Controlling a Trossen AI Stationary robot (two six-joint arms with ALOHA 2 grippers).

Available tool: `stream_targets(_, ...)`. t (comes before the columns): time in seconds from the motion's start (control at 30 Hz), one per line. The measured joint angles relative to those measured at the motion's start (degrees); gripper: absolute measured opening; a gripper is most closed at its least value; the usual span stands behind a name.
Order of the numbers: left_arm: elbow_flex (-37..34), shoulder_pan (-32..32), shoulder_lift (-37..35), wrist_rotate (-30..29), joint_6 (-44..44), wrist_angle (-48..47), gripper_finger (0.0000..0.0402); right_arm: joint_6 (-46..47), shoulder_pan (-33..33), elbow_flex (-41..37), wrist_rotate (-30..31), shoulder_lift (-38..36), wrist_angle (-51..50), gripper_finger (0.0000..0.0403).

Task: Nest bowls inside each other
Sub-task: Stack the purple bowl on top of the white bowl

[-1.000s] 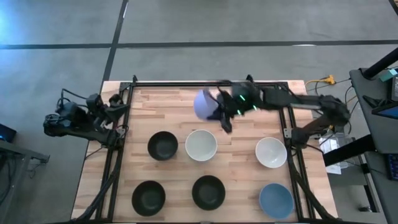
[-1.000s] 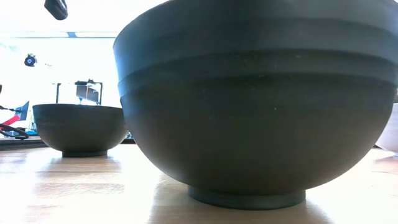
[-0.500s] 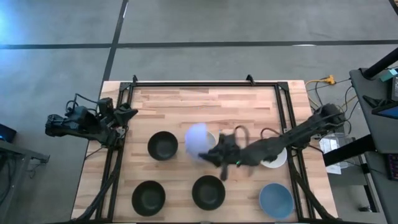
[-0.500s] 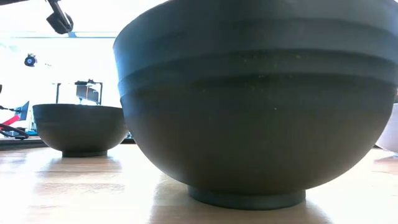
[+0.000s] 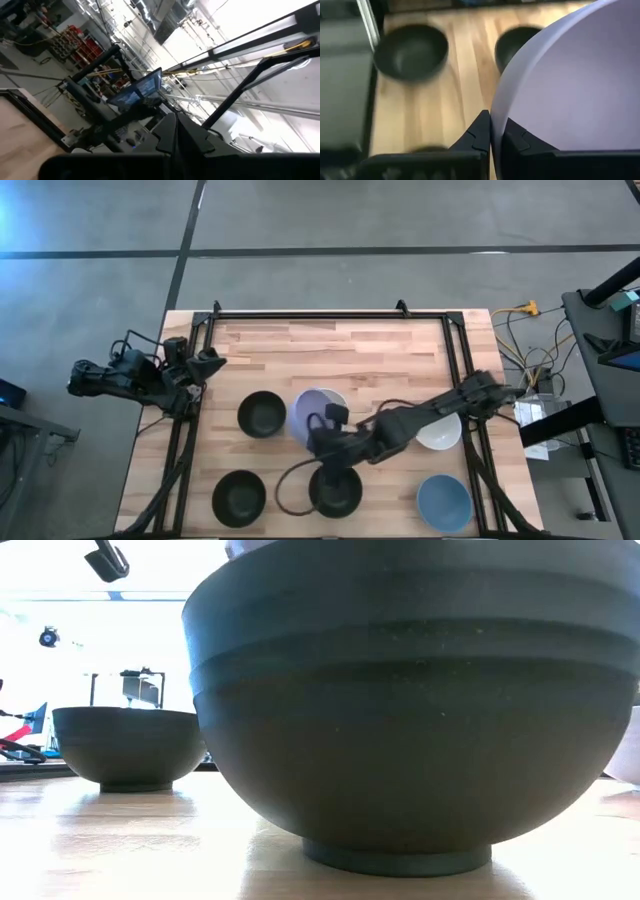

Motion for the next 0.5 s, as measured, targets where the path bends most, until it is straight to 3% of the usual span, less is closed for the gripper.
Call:
stream_targets(0.27, -0.1, 0.0, 1.1, -0.4, -0.5, -0.1, 0.0, -7.5, -2.6, 19.5, -3.8, 12.7, -21.5, 0.0009)
stream_targets(0.5, -0.1, 0.0, 1.7, -0.3, -0.5, 0.1, 0.0, -7.7, -4.1, 16.3, -4.5, 13.6, -25.9, 0.0009)
